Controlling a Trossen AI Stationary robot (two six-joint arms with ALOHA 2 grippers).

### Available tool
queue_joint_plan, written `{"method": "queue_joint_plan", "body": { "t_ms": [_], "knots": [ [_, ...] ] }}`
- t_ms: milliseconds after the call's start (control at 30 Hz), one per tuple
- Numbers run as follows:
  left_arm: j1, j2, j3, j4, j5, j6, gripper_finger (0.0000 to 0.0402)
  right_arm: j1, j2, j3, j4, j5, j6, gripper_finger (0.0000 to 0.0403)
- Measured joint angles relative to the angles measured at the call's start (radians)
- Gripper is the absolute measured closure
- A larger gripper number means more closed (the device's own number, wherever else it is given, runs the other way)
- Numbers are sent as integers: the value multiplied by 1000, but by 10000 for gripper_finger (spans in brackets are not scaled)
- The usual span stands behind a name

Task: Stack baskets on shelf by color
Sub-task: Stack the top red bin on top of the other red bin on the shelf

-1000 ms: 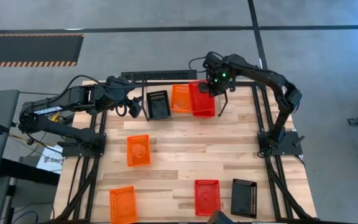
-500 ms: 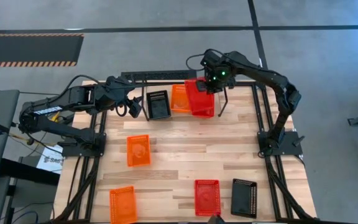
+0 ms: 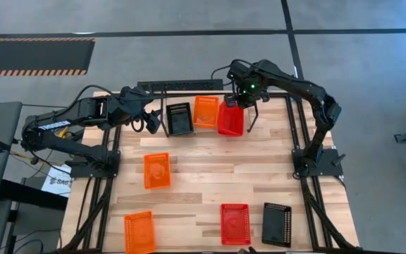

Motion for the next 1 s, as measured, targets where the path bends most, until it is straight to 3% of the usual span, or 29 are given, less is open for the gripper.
{"method": "queue_joint_plan", "body": {
  "t_ms": [300, 533, 633, 700, 833, 1000],
  "knots": [
    [0, 0, 0, 0, 0, 1, 150, 14, 0, 19, -48, -13, -32, 335],
    [0, 0, 0, 0, 0, 1, 150, 145, 0, 35, -52, -8, -111, 364],
    [0, 0, 0, 0, 0, 1, 150, 197, 14, 35, -6, 65, -117, 394],
    [0, 0, 0, 0, 0, 1, 150, 209, 22, 34, 47, 88, -116, 393],
    [0, 0, 0, 0, 0, 1, 150, 213, 53, 36, 192, 95, -147, 398],
    [0, 0, 0, -4, 8, 1, 150, 191, 109, 34, 215, 94, -181, 400]
  ]
}}
